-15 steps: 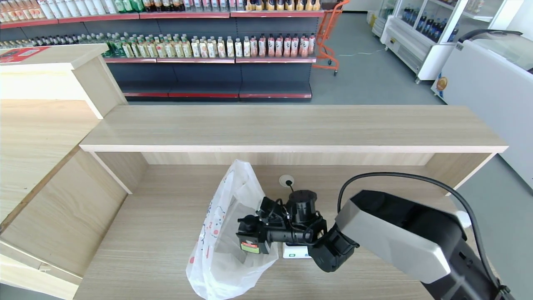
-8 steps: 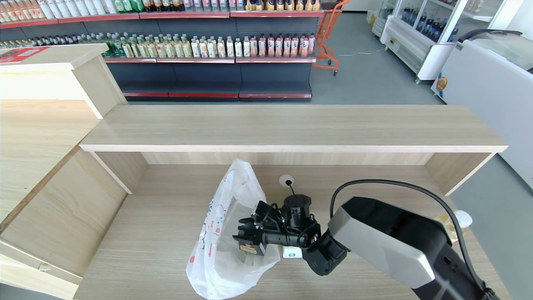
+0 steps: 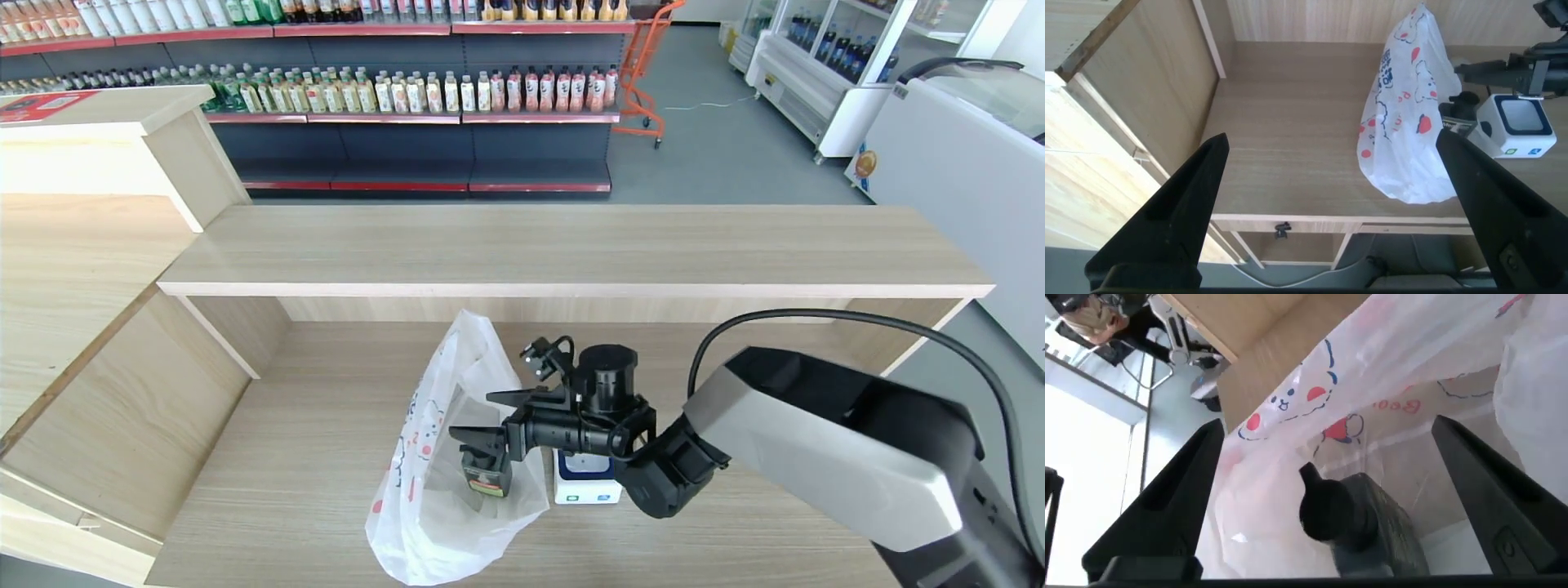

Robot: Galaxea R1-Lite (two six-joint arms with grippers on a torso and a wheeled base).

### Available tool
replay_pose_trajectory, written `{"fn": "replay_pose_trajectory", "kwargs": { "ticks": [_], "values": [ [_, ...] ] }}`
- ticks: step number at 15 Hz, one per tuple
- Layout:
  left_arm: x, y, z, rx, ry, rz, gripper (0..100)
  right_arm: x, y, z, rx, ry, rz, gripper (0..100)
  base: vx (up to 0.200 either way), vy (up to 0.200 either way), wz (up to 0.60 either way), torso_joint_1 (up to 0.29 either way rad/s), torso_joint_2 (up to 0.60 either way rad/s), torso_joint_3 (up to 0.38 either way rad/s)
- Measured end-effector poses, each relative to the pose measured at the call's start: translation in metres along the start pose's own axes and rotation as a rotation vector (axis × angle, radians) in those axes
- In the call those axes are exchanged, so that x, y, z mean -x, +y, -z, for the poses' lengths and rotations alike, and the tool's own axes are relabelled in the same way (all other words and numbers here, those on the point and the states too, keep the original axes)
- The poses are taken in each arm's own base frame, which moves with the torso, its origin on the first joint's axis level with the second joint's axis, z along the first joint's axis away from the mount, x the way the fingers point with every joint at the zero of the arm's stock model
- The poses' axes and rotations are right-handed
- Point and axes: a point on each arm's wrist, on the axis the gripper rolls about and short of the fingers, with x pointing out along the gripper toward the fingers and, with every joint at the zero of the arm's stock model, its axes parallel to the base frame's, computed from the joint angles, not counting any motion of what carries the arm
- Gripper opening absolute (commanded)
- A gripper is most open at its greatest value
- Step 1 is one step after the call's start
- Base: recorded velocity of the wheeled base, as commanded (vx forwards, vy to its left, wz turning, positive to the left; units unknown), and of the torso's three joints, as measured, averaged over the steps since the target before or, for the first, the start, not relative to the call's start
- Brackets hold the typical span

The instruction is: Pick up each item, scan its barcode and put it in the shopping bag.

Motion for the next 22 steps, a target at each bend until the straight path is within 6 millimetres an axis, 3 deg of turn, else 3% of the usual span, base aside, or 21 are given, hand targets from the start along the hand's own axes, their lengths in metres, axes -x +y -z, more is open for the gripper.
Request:
{"fn": "replay_pose_trajectory", "kwargs": {
  "ticks": [3,6,9,12,14,17,19,22],
  "values": [
    [0.000,0.000,0.000,0.000,0.000,0.000,100,0.035,0.005,-0.028,-0.106,-0.018,0.075,100,0.000,0.000,0.00,0.000,0.00,0.000],
    [0.000,0.000,0.000,0.000,0.000,0.000,100,0.091,0.005,-0.044,-0.165,0.000,0.177,100,0.000,0.000,0.00,0.000,0.00,0.000],
    [0.000,0.000,0.000,0.000,0.000,0.000,100,0.162,0.019,-0.070,-0.161,-0.012,0.286,100,0.000,0.000,0.00,0.000,0.00,0.000],
    [0.000,0.000,0.000,0.000,0.000,0.000,100,0.247,0.053,-0.089,-0.047,-0.008,0.463,100,0.000,0.000,0.00,0.000,0.00,0.000],
    [0.000,0.000,0.000,0.000,0.000,0.000,100,0.300,0.081,-0.082,-0.032,0.034,0.658,100,0.000,0.000,0.00,0.000,0.00,0.000],
    [0.000,0.000,0.000,0.000,0.000,0.000,100,0.356,0.125,-0.059,-0.090,0.092,0.945,100,0.000,0.000,0.00,0.000,0.00,0.000],
    [0.000,0.000,0.000,0.000,0.000,0.000,100,0.376,0.150,-0.045,-0.093,0.065,1.066,100,0.000,0.000,0.00,0.000,0.00,0.000],
    [0.000,0.000,0.000,0.000,0.000,0.000,100,0.389,0.178,-0.031,-0.054,-0.004,1.156,100,0.000,0.000,0.00,0.000,0.00,0.000]
  ]
}}
